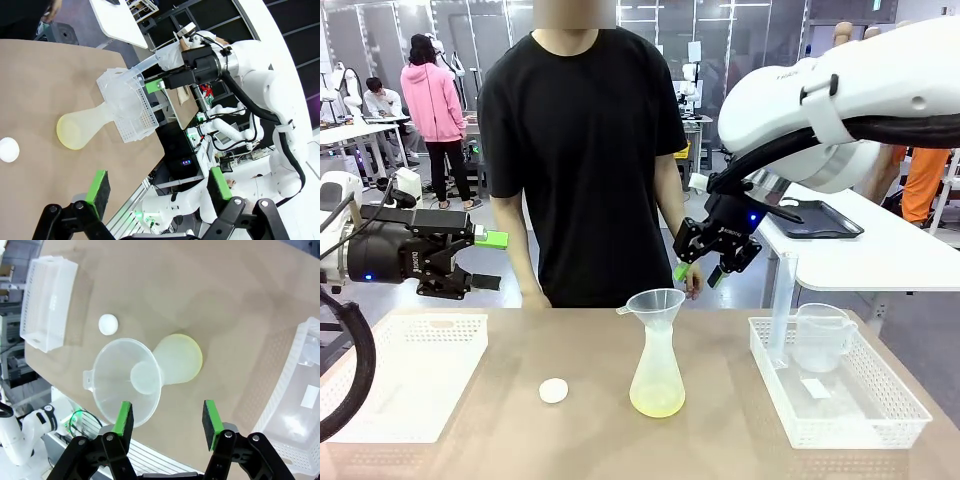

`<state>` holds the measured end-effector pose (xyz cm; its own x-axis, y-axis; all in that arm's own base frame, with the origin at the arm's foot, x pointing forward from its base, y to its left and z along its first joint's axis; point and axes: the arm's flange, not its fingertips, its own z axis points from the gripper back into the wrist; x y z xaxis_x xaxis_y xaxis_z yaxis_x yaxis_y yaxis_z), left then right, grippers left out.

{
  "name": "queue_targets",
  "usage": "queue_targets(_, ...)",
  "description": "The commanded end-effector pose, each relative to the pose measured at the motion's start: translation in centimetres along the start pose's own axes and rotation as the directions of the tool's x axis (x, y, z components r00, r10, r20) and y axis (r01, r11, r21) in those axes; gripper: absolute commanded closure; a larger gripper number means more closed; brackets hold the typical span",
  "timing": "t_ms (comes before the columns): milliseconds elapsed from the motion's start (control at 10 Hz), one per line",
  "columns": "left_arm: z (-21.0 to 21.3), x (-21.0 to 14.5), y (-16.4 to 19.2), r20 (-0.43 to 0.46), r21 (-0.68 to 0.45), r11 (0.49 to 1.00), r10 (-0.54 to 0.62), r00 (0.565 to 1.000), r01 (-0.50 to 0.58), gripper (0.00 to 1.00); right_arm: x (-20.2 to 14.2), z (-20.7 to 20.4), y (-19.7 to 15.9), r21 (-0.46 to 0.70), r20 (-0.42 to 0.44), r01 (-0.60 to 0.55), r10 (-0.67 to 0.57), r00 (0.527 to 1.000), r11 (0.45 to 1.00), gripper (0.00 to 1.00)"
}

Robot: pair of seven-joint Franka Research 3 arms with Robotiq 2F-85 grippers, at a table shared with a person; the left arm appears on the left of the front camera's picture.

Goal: Prepare the solutions needed for the experiment.
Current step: Once the solution is in the Big flask , pick up the Plastic Funnel and place it back into the right Organizing basket.

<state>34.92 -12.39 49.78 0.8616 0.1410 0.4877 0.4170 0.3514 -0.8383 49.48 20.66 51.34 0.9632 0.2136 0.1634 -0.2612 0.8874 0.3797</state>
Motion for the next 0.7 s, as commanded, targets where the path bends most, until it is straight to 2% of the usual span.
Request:
queue_targets(0, 0.0, 0.0, -0.3, 0.001, 0.007, 1.000, 0.014, 1.000, -0.014, 0.00, 1.6, -0.9, 0.7, -0.026, -0.051, 0.023, -0.025, 0.998, 0.999, 0.30)
queue_targets(600, 0.0, 0.0, -0.3, 0.001, 0.007, 1.000, 0.014, 1.000, -0.014, 0.00, 2.4, -3.8, 0.9, -0.020, -0.126, 0.021, -0.023, 0.992, 1.000, 0.30)
